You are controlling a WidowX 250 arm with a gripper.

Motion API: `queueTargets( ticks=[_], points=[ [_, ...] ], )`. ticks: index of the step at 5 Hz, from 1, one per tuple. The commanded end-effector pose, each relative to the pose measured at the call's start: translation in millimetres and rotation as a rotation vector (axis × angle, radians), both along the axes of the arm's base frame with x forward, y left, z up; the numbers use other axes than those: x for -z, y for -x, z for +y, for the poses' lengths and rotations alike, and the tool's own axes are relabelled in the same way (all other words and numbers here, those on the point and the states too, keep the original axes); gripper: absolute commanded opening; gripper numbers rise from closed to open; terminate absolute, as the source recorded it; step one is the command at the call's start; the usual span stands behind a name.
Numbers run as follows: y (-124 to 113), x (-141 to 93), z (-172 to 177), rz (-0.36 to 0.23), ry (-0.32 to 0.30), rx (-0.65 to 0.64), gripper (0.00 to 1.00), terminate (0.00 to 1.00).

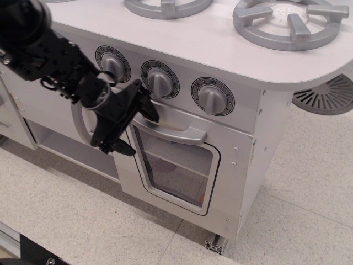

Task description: Open oven

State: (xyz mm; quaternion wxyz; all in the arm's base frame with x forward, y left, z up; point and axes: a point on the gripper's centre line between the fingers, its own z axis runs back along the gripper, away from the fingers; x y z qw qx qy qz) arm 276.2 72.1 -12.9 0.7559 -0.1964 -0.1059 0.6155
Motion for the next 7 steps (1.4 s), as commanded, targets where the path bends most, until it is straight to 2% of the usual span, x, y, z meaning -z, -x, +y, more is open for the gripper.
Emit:
queueTargets(
  ticks=[1, 2, 3, 4, 5, 7],
  points=[
    [-6.2, -3.4, -1.6, 0.02, -0.03, 0.032, 1.0, 0.0],
    [12.4, 3.2, 2.3, 0.113, -0.054, 0.092, 1.0, 0.0],
    [29.8, 14.1, 12.4, 0.164, -0.092, 0.118, 1.0, 0.0],
    [49.5, 3.1, 20.1, 0.193, -0.092, 0.151, 1.0, 0.0],
    [71.2, -25.5, 22.7, 0.241, -0.097, 0.21, 1.0, 0.0],
    [87.1, -70.0, 27.7, 0.324, -0.085, 0.283, 1.0, 0.0]
  ],
)
